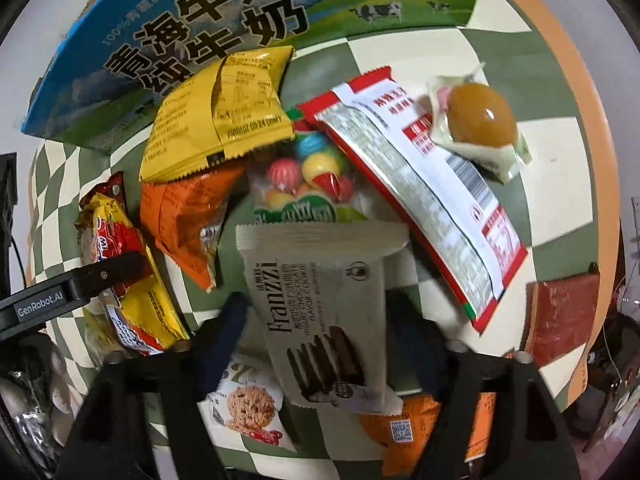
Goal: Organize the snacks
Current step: 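Grasp the yellow Seaoop noodle pack with the left tool while the right grasps the Franzzi cookie pack, then carry both packs into the cardboard box and open both tools, then grasp the yellow bread bag with the left tool while the right grasps the oat cookie pack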
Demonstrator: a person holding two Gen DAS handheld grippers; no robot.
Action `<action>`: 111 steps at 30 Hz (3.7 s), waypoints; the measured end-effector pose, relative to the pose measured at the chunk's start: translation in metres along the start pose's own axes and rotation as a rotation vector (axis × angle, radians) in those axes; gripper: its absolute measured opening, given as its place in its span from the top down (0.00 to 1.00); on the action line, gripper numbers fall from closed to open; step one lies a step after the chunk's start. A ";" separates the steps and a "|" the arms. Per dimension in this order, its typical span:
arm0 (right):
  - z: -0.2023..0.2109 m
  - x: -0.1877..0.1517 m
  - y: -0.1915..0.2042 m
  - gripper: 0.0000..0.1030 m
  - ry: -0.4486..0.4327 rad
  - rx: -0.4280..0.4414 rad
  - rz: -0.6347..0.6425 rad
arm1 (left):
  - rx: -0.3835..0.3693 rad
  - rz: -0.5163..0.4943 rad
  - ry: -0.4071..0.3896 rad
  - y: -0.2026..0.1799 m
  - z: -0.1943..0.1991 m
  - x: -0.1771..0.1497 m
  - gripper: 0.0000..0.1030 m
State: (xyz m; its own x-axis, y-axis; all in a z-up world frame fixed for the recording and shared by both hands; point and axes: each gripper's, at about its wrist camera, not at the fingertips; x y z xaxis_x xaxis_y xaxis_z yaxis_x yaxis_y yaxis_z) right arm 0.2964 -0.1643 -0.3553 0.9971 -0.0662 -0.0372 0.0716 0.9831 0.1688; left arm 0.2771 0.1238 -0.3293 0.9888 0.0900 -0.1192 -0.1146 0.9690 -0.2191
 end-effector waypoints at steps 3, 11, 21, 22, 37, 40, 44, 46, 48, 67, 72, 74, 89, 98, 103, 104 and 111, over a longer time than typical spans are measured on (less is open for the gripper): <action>-0.008 0.001 -0.007 0.22 0.024 -0.003 -0.002 | -0.008 0.007 0.045 0.011 -0.018 -0.001 0.17; -0.028 0.020 -0.025 0.44 0.023 -0.054 0.046 | 0.054 0.021 -0.062 0.008 -0.026 -0.007 0.17; 0.030 0.048 -0.029 0.44 -0.100 0.069 0.151 | 0.066 0.051 -0.313 -0.012 0.048 -0.065 0.18; 0.042 0.055 -0.030 0.44 -0.124 0.078 0.166 | 0.059 0.053 -0.347 -0.012 0.063 -0.069 0.18; 0.210 0.189 -0.004 0.44 -0.387 0.217 0.285 | -0.053 -0.026 -0.554 -0.120 0.238 0.039 0.17; 0.214 0.223 0.016 0.44 -0.356 0.197 0.275 | -0.041 -0.004 -0.470 -0.123 0.223 0.099 0.17; 0.185 0.265 0.051 0.44 -0.307 0.157 0.280 | -0.020 0.022 -0.356 -0.125 0.186 0.164 0.17; 0.165 0.293 0.058 0.44 -0.287 0.135 0.281 | -0.018 0.032 -0.301 -0.126 0.165 0.186 0.17; 0.146 0.303 0.060 0.44 -0.270 0.115 0.285 | -0.011 0.045 -0.264 -0.126 0.149 0.204 0.17; 0.042 0.343 0.058 0.07 -0.124 0.056 0.258 | 0.043 0.019 -0.196 -0.142 0.104 0.253 0.05; 0.054 0.327 0.050 0.07 -0.150 0.037 0.248 | 0.069 0.013 -0.263 -0.142 0.120 0.239 0.05; 0.064 0.323 0.042 0.07 -0.173 0.023 0.252 | 0.083 0.012 -0.294 -0.142 0.128 0.231 0.05; 0.176 0.158 0.060 0.07 -0.408 -0.006 0.276 | 0.149 -0.011 -0.556 -0.155 0.188 0.126 0.05; 0.210 0.101 0.051 0.07 -0.483 -0.005 0.288 | 0.173 -0.035 -0.629 -0.163 0.213 0.062 0.05; 0.229 0.072 0.047 0.07 -0.519 0.006 0.283 | 0.164 -0.030 -0.659 -0.163 0.224 0.034 0.05; 0.232 0.065 0.046 0.07 -0.520 0.013 0.282 | 0.158 -0.027 -0.664 -0.162 0.227 0.027 0.05; 0.226 0.016 0.037 0.07 -0.439 0.065 0.259 | 0.151 -0.027 -0.663 -0.149 0.225 -0.024 0.05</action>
State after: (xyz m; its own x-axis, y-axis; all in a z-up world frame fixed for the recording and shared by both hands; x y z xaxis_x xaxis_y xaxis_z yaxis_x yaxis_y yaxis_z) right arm 0.3204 -0.1676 -0.1270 0.8981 0.0988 0.4285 -0.1918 0.9649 0.1795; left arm 0.2924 0.0287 -0.0761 0.8464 0.1409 0.5135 -0.1221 0.9900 -0.0705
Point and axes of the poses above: each gripper's, at about its wrist camera, not at the fingertips, and z roughly against the way its jaws point, y to its left, x to its top, and after that the axes turned 3 degrees about y, right-handed
